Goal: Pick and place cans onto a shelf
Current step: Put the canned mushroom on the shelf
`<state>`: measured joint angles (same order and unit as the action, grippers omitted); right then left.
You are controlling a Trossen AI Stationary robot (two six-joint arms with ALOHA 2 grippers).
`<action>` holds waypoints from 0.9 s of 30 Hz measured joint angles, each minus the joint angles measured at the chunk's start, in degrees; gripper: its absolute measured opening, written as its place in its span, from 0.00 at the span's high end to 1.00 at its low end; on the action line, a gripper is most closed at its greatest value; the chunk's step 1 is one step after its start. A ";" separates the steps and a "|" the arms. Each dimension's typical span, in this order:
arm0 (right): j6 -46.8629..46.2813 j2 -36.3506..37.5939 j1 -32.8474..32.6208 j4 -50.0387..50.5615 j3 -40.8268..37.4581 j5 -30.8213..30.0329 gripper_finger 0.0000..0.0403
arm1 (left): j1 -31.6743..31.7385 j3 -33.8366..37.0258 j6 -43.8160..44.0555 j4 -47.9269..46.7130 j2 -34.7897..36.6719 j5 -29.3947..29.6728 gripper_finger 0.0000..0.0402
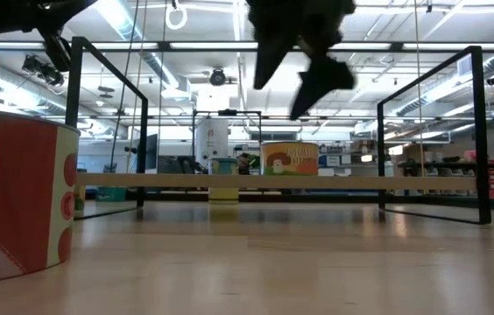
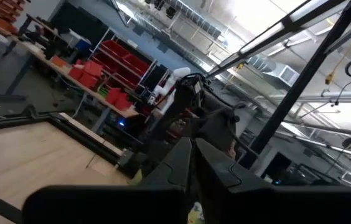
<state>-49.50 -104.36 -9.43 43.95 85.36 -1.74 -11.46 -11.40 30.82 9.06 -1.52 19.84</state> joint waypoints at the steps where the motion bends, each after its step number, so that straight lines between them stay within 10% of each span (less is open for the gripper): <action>1: 6.02 -0.45 -0.03 -0.15 -0.02 0.08 0.26 | -0.02 0.00 -0.01 0.00 0.00 0.00 0.94; 10: 40.71 -2.55 -0.26 -0.35 -0.09 2.24 0.66 | -0.02 -0.07 1.38 -0.12 0.04 0.73 0.94; 19: 42.67 -3.18 0.27 -0.24 -0.02 1.77 0.97 | 0.00 -0.07 -3.55 0.63 0.04 4.59 0.94; 27: 42.65 -6.40 1.01 0.06 -0.07 1.96 0.95 | 0.00 -0.04 -4.73 3.48 0.04 11.48 0.94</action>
<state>-6.85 -110.76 -8.43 44.01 85.30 0.22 -11.46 -11.44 26.09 12.54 -1.48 31.32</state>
